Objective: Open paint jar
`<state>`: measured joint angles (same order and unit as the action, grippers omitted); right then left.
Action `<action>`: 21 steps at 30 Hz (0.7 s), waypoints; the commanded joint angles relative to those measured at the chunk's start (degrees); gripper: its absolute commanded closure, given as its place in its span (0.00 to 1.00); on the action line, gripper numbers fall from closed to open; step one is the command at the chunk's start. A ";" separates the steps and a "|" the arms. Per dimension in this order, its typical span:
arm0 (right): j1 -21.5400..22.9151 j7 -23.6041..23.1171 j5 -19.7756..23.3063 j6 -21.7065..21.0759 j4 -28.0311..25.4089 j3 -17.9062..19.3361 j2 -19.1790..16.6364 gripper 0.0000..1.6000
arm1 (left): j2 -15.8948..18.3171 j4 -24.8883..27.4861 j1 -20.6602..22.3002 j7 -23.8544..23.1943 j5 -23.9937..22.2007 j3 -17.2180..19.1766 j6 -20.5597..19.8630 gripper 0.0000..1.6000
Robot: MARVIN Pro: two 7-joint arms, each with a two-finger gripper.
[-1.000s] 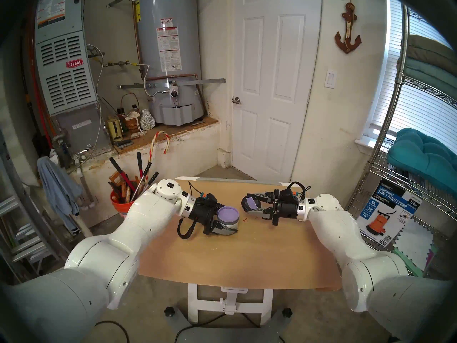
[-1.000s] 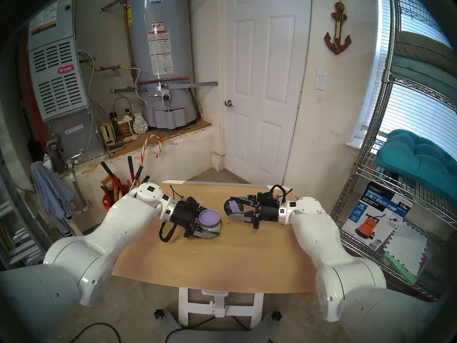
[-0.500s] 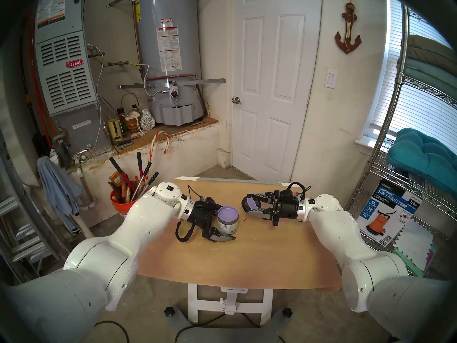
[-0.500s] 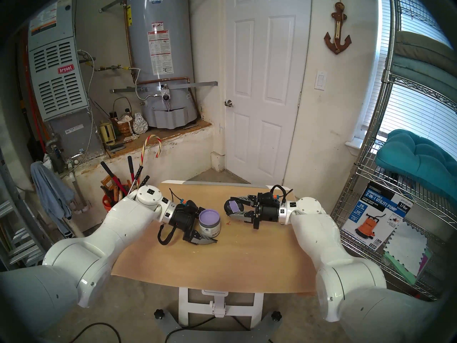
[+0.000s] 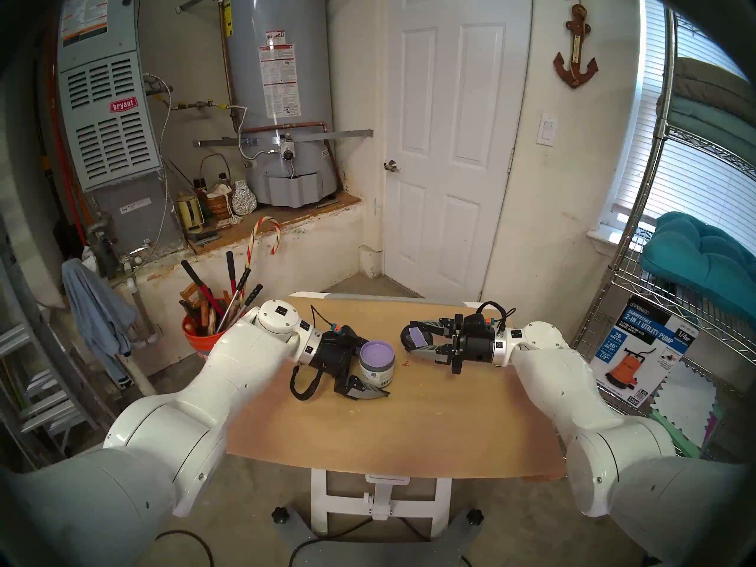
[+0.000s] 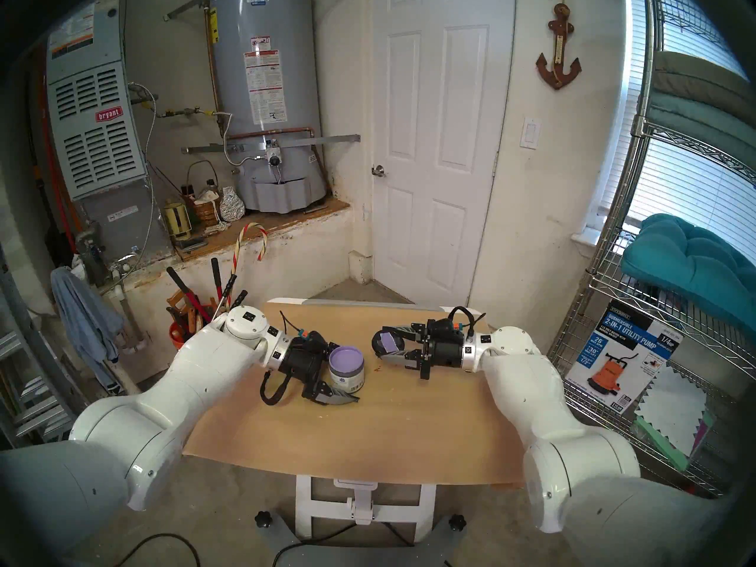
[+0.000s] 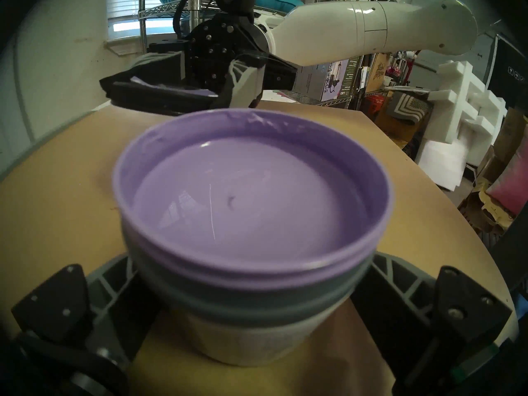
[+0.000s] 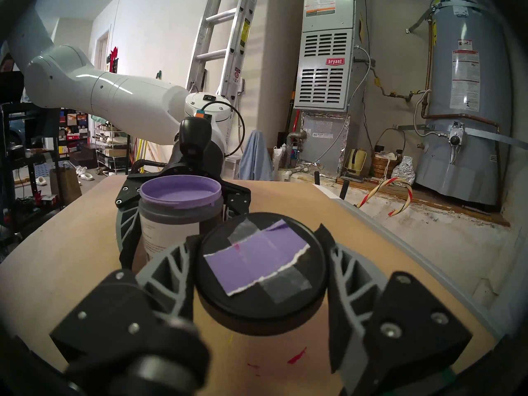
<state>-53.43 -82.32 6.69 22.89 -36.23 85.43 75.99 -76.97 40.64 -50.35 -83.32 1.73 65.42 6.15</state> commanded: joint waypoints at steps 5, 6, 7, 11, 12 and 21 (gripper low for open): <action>0.14 4.84 -5.48 2.35 -0.67 -2.61 0.23 0.80 | 1.75 3.70 -1.47 -0.39 -0.45 1.23 -1.64 0.00; -0.18 6.01 -6.04 2.24 -1.04 -2.57 0.35 0.75 | 1.82 3.99 -1.60 -0.44 -0.46 1.33 -1.73 0.00; -0.10 6.22 -6.32 2.19 -0.89 -2.63 0.45 0.67 | 1.87 4.18 -1.69 -0.45 -0.46 1.38 -1.81 0.00; 0.34 7.02 -7.78 2.28 -0.62 -3.02 0.67 0.60 | 2.03 4.78 -1.99 -0.39 -0.37 1.52 -2.18 0.00; 0.27 7.38 -8.06 2.13 -0.77 -3.01 0.70 0.61 | 2.06 4.89 -2.07 -0.40 -0.37 1.57 -2.30 0.00; 0.28 8.19 -9.56 1.66 -1.21 -2.84 0.61 0.00 | 2.60 6.88 -3.18 -0.25 -0.49 2.12 -3.51 0.00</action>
<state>-54.00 -74.85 -3.09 24.89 -36.31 82.23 76.24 -75.13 45.74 -53.42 -83.60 1.51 66.98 3.43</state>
